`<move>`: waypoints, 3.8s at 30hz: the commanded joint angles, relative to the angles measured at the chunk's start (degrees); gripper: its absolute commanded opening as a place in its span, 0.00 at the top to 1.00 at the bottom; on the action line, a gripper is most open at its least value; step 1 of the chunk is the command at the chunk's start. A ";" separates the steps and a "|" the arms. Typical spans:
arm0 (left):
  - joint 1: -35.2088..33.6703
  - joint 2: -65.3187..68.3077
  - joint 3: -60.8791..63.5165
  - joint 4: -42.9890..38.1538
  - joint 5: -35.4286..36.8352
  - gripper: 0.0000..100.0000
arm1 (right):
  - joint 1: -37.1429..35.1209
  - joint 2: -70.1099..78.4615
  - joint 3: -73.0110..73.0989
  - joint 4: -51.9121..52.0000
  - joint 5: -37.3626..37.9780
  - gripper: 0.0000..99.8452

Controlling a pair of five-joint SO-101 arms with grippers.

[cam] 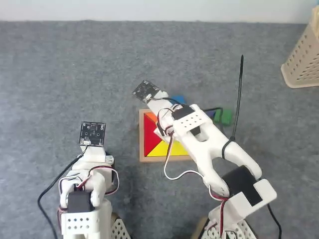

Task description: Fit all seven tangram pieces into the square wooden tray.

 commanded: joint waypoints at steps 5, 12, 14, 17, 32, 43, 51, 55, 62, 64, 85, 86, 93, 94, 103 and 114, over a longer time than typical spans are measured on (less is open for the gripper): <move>0.26 -1.05 -0.57 0.35 -0.09 0.98 | 4.26 -1.10 -0.18 -2.77 -3.16 0.98; 0.26 -1.05 -0.57 0.35 -0.09 0.98 | 2.59 4.97 -2.37 -3.56 -2.99 0.98; 0.26 -1.05 -0.57 0.35 -0.09 0.98 | 2.51 5.41 -2.81 -3.47 -3.08 0.98; 0.26 -1.05 -0.57 0.35 -0.09 0.98 | 2.24 5.49 -2.99 -3.74 -3.16 0.98; 0.26 -1.05 -0.57 0.35 -0.09 0.98 | 3.03 -16.31 -1.76 9.80 -10.46 0.97; 0.26 -1.05 -0.57 0.35 -0.09 0.98 | 12.44 -31.25 6.86 10.86 -9.85 0.97; 0.26 -1.05 -0.57 0.35 -0.09 0.98 | 2.77 -17.63 4.57 4.44 -6.68 0.97; 0.26 -1.05 -0.57 0.35 -0.09 0.98 | 1.80 -9.10 1.85 1.54 -6.77 0.98; 0.26 -1.05 -0.57 0.35 -0.09 0.98 | 2.77 -4.62 0.70 -0.92 -6.86 0.98; 0.26 -1.05 -0.57 0.35 -0.09 0.98 | 2.77 -4.53 0.79 -1.80 -6.86 0.98; 0.26 -1.05 -0.57 0.35 -0.09 0.98 | -1.36 4.26 -3.08 -6.81 -6.59 0.97; 0.26 -1.05 -0.57 0.35 -0.09 0.98 | -1.27 4.26 -3.25 -6.81 -6.68 0.97; 0.26 -1.05 -0.57 0.35 -0.09 0.98 | -1.54 0.22 -5.10 -6.73 -6.86 0.97; 0.26 -1.05 -0.57 0.35 -0.09 0.98 | -1.54 -1.71 -5.10 -6.73 -6.86 0.97; 0.26 -1.05 -0.57 0.35 -0.09 0.98 | 0.75 -12.53 1.14 -8.66 -6.77 0.97; 0.26 -1.05 -0.57 0.35 -0.09 0.98 | 2.68 3.91 -0.44 -16.92 -6.42 0.97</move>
